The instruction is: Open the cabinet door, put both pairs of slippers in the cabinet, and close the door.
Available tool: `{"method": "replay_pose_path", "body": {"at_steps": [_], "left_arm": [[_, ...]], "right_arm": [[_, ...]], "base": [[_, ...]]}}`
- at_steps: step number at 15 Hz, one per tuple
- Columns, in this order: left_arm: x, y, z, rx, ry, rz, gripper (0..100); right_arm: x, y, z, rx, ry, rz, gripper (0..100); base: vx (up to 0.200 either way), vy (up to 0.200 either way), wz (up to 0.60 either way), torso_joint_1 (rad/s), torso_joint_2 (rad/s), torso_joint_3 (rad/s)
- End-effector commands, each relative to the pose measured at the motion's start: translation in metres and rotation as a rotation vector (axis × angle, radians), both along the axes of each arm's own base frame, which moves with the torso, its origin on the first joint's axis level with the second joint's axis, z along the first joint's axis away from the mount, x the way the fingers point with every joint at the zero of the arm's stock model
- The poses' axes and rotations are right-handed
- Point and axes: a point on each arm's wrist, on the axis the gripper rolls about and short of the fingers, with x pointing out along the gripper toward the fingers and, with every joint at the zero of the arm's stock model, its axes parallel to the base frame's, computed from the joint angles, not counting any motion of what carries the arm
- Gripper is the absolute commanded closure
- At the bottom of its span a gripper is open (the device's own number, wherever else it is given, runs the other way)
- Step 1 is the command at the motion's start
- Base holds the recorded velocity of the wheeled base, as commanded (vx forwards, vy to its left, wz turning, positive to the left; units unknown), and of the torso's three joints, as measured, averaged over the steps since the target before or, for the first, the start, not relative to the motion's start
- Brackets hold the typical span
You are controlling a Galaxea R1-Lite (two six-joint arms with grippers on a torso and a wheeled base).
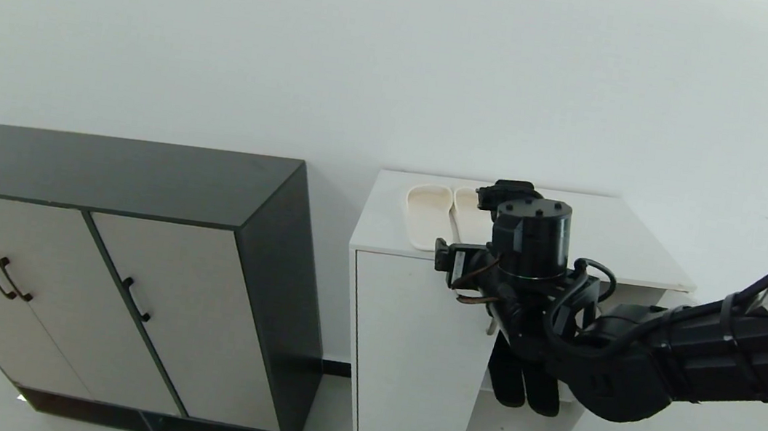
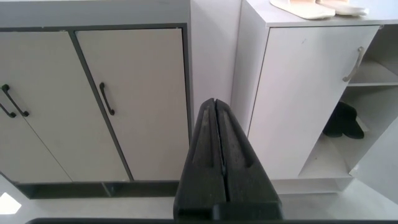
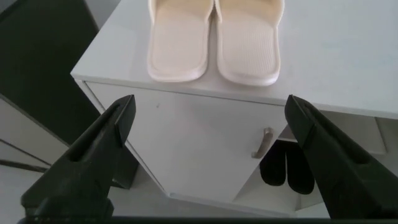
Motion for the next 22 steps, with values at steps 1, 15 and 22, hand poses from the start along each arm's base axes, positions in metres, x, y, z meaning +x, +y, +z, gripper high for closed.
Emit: {"method": "replay_pose_path", "body": {"at_steps": [1,15,22], "left_arm": [[0.000,0.000,0.000,0.000,0.001,0.000,100],[0.000,0.000,0.000,-0.002,0.001,0.000,100],[0.000,0.000,0.000,0.000,0.001,-0.001,100]], "right_arm": [[0.000,0.002,-0.005,-0.009,0.011,0.004,0],[-0.004,0.004,-0.024,-0.017,0.036,0.012,0],[0.015,0.013,-0.009,-0.026,0.069,0.002,0]], "base": [[0.200,0.000,0.00,0.002,0.00,0.002],[0.143,0.000,0.00,0.001,0.00,0.001],[0.000,0.000,0.00,0.000,0.00,0.000]]}}
